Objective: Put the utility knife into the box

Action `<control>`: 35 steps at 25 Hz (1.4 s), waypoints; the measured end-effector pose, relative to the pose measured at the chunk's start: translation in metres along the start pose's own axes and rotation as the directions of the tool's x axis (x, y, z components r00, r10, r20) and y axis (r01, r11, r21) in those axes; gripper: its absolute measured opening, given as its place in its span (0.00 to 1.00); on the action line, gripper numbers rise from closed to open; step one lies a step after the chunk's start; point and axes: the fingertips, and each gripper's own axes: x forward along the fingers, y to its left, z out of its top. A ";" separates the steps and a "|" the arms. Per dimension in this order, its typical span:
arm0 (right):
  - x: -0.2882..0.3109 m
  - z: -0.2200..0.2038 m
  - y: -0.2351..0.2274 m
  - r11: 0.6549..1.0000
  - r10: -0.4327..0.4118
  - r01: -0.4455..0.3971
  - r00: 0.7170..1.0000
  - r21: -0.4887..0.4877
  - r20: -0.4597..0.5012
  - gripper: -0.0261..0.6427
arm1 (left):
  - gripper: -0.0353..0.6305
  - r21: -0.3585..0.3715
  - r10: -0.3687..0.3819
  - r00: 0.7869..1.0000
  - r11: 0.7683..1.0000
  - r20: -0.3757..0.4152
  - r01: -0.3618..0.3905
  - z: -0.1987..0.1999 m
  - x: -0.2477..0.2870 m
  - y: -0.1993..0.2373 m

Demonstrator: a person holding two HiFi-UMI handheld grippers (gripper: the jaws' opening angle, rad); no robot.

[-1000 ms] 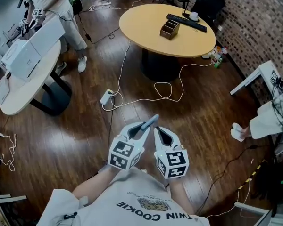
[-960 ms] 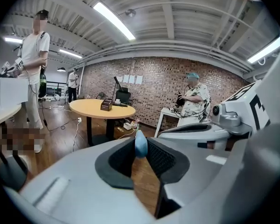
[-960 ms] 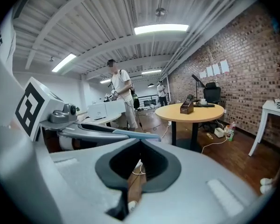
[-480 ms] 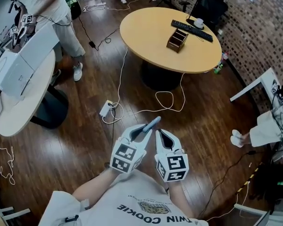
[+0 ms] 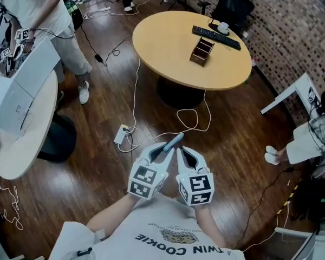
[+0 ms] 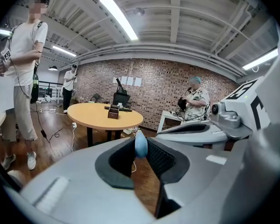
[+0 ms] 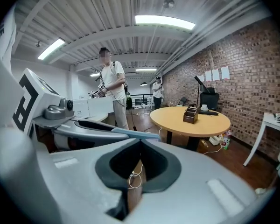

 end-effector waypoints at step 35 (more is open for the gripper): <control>0.100 0.039 -0.257 0.993 0.115 -0.114 0.993 -0.026 0.014 0.04 | 0.17 0.018 0.112 0.994 0.994 -0.014 -0.112 0.082 0.264 -0.001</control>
